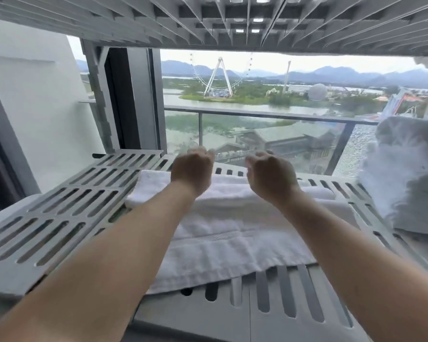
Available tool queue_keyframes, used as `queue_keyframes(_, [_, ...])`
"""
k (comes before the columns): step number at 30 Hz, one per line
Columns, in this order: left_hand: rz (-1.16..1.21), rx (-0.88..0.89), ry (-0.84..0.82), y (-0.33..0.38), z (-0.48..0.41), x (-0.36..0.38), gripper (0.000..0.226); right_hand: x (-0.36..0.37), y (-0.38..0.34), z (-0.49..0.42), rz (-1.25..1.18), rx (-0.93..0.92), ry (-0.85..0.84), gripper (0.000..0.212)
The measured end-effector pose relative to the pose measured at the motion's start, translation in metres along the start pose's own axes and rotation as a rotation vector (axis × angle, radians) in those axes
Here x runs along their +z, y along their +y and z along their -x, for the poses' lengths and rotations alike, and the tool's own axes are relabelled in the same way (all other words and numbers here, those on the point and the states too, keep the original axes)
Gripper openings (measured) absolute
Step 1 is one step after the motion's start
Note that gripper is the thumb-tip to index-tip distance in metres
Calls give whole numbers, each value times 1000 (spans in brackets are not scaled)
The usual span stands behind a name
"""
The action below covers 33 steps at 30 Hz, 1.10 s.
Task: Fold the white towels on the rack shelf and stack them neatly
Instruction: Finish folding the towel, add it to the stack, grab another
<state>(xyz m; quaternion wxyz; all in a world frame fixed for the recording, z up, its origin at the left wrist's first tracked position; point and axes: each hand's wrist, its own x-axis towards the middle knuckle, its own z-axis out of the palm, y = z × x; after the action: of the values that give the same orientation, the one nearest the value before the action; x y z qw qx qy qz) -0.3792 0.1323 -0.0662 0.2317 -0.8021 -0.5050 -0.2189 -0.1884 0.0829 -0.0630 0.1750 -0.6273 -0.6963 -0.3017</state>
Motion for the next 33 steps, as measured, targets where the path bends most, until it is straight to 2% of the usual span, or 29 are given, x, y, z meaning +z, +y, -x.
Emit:
queue_keyframes(3, [144,-26,-158,19,10,18,21,17,-2,28,-73,-31,-57,18])
queue_keyframes(6, [139,-7,-251,31,13,18,29,24,-2,50,-123,-34,-12,13])
queue_keyframes(9, [80,104,-382,36,20,13,49,29,4,61,-134,50,-88,30])
queue_keyframes(11, [32,151,-435,32,26,6,49,31,13,66,-139,106,-147,31])
queue_keyframes(13, [-10,137,-411,29,36,-1,31,30,18,73,-147,141,-192,23])
queue_keyframes(17, [-190,25,-298,36,56,-20,10,27,18,80,-146,201,-202,23])
queue_keyframes(22, [-184,-148,-303,38,54,-31,26,20,14,72,-184,331,-262,21])
queue_keyframes(27, [-39,-256,-312,22,22,-21,33,21,15,37,-252,450,-197,24])
queue_keyframes(30, [85,-301,-219,11,-17,-11,35,24,18,-1,-215,496,-178,24])
queue_keyframes(31, [117,-292,-165,7,-31,-6,36,27,20,-14,-231,477,-162,32])
queue_keyframes(33, [179,-219,-167,5,-48,13,52,37,22,-33,-360,377,-218,69])
